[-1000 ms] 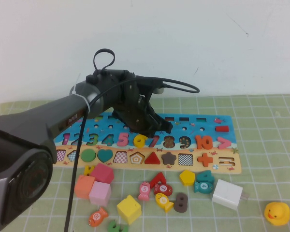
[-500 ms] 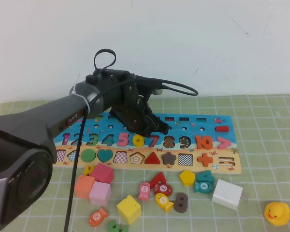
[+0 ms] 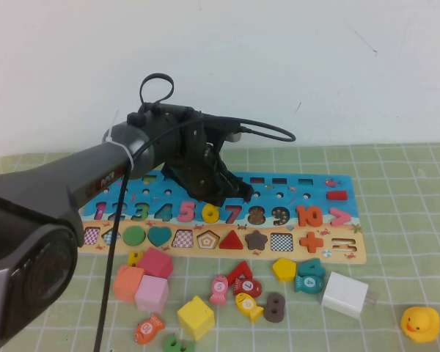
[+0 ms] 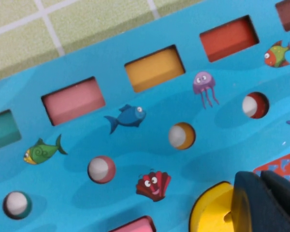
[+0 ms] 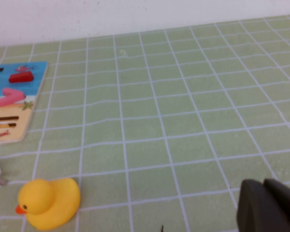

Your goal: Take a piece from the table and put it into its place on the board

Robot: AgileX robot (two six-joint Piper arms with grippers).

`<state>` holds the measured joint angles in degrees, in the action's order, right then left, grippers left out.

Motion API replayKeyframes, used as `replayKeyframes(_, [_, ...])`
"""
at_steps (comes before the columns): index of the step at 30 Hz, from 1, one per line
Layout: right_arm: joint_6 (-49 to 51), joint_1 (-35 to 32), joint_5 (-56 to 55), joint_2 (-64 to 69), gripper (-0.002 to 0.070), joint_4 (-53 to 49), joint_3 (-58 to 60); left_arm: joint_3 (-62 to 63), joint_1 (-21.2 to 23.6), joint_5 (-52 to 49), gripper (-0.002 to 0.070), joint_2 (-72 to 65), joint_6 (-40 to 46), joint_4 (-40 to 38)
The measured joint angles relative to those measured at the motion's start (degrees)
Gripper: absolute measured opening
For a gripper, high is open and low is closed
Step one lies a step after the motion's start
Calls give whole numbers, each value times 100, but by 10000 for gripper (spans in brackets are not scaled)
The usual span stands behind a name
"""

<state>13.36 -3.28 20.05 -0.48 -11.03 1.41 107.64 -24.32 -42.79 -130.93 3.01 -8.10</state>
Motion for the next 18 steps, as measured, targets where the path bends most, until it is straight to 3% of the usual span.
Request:
replayKeyframes(12, [0, 0, 0, 0, -1, 0, 0, -78, -77, -121, -1, 925, 168, 316])
replayKeyframes(18, [0, 0, 0, 0, -1, 0, 0, -1361, -337, 386, -1, 2462, 184, 760])
